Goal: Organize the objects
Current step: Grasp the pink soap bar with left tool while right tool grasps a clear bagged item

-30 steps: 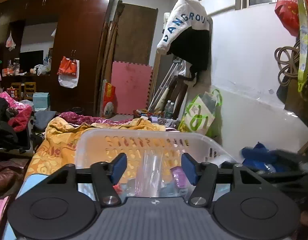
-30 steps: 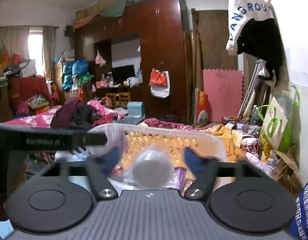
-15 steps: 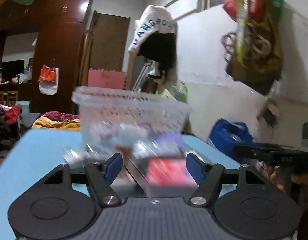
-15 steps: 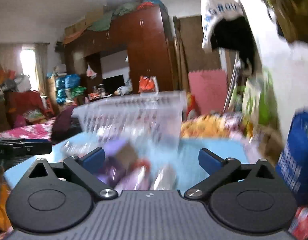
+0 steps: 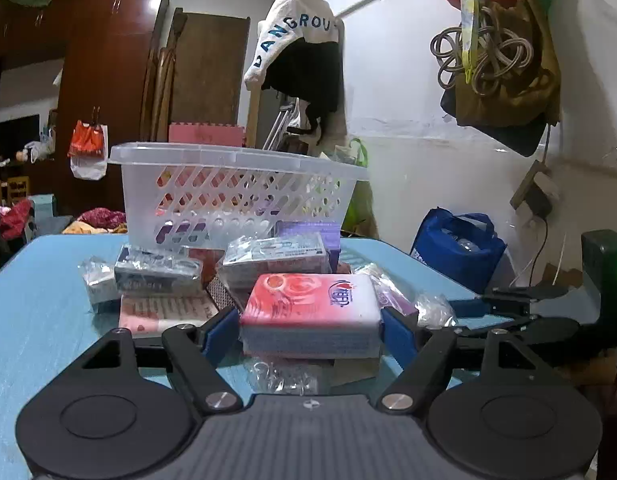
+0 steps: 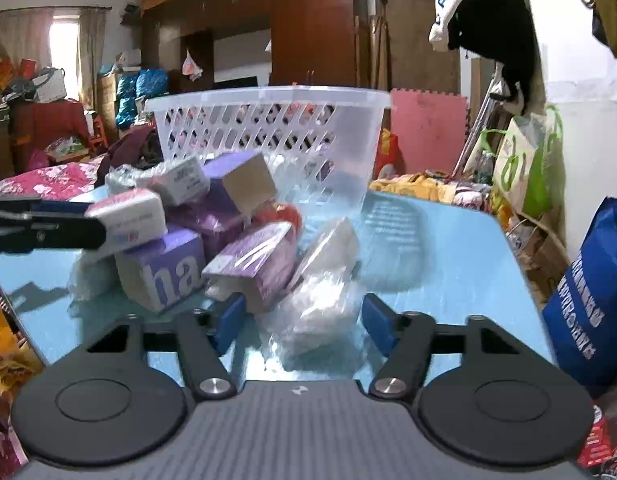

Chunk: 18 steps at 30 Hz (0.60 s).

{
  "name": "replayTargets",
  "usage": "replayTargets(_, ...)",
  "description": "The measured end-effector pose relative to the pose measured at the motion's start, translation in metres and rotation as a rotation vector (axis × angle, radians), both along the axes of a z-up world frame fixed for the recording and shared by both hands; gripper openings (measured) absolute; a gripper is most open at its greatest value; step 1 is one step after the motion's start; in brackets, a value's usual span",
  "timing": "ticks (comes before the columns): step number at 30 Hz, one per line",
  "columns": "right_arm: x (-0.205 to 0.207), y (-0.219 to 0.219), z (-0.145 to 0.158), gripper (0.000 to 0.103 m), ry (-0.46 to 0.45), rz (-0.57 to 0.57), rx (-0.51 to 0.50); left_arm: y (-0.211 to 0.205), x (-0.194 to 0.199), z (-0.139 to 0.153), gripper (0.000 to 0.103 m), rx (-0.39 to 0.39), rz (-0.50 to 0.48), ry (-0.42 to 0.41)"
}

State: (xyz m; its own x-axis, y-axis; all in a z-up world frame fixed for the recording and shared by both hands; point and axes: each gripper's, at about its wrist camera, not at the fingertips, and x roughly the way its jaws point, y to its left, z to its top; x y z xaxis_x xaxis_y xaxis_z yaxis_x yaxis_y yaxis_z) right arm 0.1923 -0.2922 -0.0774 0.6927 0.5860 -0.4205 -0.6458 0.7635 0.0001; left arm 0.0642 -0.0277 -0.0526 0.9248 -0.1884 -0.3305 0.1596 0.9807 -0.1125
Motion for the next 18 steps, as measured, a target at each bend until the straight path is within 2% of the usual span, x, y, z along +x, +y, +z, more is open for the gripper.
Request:
replayTargets(2,-0.006,-0.005,0.001,0.051,-0.017,-0.004,0.007,-0.003,0.002,0.001,0.08,0.009,-0.001,-0.004)
replayTargets(4,-0.009,-0.007,0.003,0.047,-0.018,0.002,0.017,-0.005,0.003,0.001,0.08,0.015,0.008,-0.006)
replayTargets(12,-0.014,-0.015,0.005,0.046,-0.026,-0.001,0.039,-0.009,0.009,-0.005,0.08,0.015,0.01,0.017)
replayTargets(18,-0.014,-0.018,0.009,0.046,-0.032,-0.004,0.057,-0.008,0.002,-0.005,0.077,-0.001,0.004,-0.029)
